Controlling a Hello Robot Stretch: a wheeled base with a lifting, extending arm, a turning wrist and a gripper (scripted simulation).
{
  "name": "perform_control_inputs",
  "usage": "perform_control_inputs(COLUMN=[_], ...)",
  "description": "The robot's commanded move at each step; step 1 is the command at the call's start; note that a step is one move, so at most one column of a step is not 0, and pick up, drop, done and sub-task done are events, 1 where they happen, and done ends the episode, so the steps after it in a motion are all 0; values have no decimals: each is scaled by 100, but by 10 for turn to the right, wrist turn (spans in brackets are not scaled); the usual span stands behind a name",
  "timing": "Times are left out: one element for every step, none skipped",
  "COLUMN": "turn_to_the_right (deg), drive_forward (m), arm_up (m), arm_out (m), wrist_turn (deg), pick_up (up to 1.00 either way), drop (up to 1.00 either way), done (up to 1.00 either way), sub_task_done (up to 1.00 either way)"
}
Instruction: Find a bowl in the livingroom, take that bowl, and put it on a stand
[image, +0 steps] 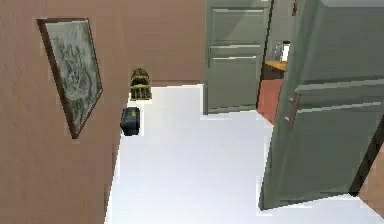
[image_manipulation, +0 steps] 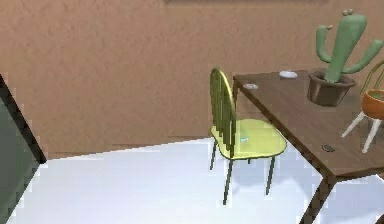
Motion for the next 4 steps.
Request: perform_control_inputs(turn_to_the_right=[120,0,30,0], drive_forward=[0,100,0,35], arm_up=[0,0,0,0], arm_out=[0,0,0,0], wrist_turn=[0,0,0,0], pick_up=[0,0,0,0], drop=[0,0,0,0], done=[0,0,0,0], sub_task_done=[0,0,0,0])
